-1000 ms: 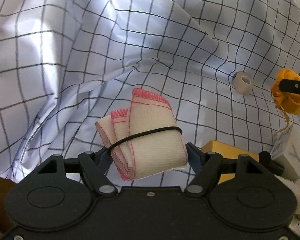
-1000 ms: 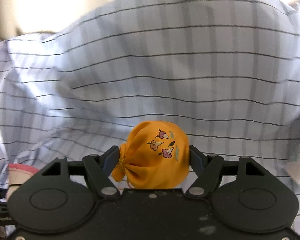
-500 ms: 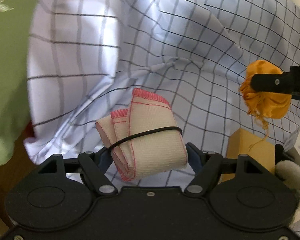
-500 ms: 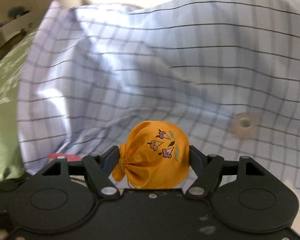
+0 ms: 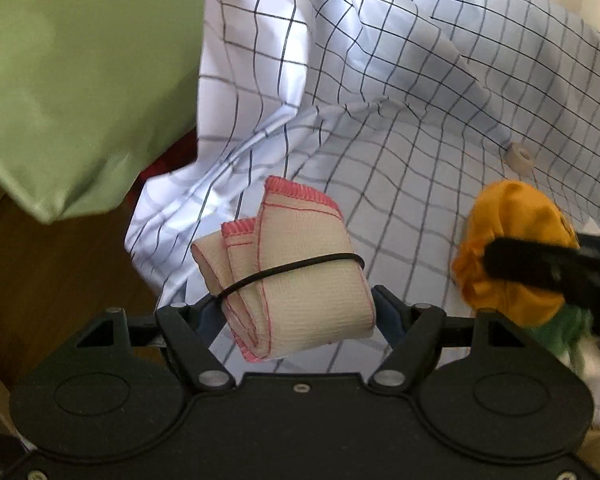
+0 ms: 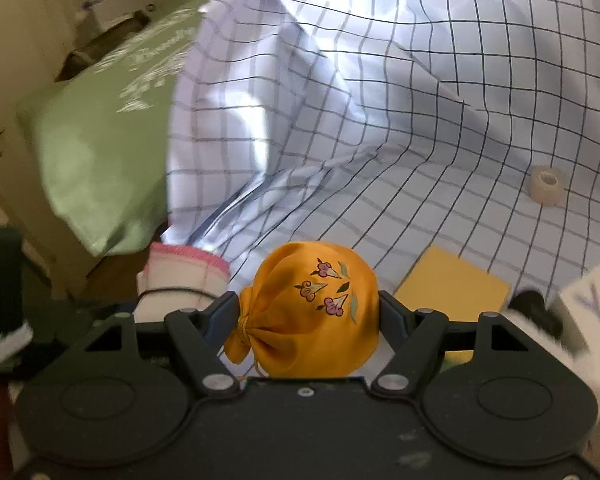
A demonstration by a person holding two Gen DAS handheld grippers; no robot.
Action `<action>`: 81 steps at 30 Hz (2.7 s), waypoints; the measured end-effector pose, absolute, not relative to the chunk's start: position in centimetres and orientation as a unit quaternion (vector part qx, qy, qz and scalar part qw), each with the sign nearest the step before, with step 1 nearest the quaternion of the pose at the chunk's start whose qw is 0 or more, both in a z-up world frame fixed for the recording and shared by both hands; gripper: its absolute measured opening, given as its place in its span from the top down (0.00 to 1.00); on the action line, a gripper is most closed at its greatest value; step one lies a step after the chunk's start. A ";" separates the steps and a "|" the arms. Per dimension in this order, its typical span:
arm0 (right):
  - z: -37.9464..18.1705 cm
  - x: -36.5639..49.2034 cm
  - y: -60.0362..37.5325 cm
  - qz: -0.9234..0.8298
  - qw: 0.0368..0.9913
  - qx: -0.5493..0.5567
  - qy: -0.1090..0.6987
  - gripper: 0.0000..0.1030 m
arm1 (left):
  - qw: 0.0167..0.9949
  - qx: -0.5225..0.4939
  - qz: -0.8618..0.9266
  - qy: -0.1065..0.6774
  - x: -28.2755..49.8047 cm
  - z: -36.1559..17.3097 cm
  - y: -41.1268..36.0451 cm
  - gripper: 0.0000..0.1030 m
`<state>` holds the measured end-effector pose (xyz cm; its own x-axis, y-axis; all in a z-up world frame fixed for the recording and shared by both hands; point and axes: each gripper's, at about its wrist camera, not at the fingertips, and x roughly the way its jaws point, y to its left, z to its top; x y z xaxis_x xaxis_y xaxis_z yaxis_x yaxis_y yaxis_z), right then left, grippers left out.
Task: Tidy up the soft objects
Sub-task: 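Carry the orange pouch and rolled towel with both tools over the wicker basket, then lower both items into the basket and open both grippers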
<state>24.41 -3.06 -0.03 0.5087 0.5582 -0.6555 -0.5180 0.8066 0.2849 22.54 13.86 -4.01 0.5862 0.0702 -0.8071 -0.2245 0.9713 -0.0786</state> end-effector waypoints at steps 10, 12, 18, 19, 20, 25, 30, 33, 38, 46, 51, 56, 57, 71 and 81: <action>-0.1 14.5 -10.0 0.299 0.874 0.047 0.380 0.29 | 0.888 -0.092 0.048 0.449 16.3 -1.7 11.2 0.31; -0.2 12.7 -11.4 0.285 0.881 0.046 0.375 0.29 | 0.888 -0.091 0.033 0.449 15.6 -1.0 10.3 0.31; -0.5 8.4 -14.5 0.243 0.898 0.044 0.364 0.29 | 0.892 -0.074 -0.029 0.446 14.3 0.9 6.6 0.31; -0.6 8.0 -15.0 0.236 0.900 0.046 0.364 0.29 | 0.891 -0.069 -0.042 0.446 14.1 1.1 5.9 0.31; -0.6 7.7 -15.5 0.229 0.902 0.049 0.364 0.29 | 0.891 -0.066 -0.053 0.446 13.9 1.2 5.2 0.31; -1.1 5.9 -17.9 0.187 0.909 0.060 0.369 0.29 | 0.882 -0.050 -0.102 0.458 13.5 0.8 2.1 0.31; -2.1 5.5 -19.9 0.137 0.907 0.076 0.391 0.29 | 0.868 -0.040 -0.122 0.480 13.4 -0.5 0.2 0.31; -2.7 5.7 -20.6 0.114 0.903 0.087 0.406 0.28 | 0.859 -0.034 -0.132 0.494 13.2 -1.2 -0.6 0.31; -3.6 6.0 -21.1 0.099 0.896 0.095 0.421 0.28 | 0.848 -0.028 -0.138 0.511 12.7 -2.1 -1.3 0.31; -3.7 6.0 -21.0 0.101 0.895 0.096 0.423 0.28 | 0.838 -0.024 -0.138 0.528 12.8 -3.3 -1.2 0.31; -3.6 6.0 -20.9 0.101 0.896 0.098 0.421 0.27 | 0.839 -0.024 -0.139 0.526 12.8 -3.4 -1.1 0.24; -3.7 6.1 -20.8 0.100 0.895 0.098 0.422 0.27 | 0.840 -0.023 -0.136 0.525 12.7 -3.4 -1.1 0.24; -3.7 6.1 -20.8 0.100 0.896 0.097 0.423 0.27 | 0.839 -0.022 -0.136 0.526 12.7 -3.4 -1.1 0.24; -4.1 6.4 -20.9 0.092 0.893 0.104 0.429 0.27 | 0.837 -0.022 -0.133 0.530 12.6 -3.6 -1.0 0.24; -4.0 6.5 -21.1 0.084 0.894 0.113 0.425 0.27 | 0.843 -0.021 -0.135 0.521 12.8 -3.0 -0.9 0.24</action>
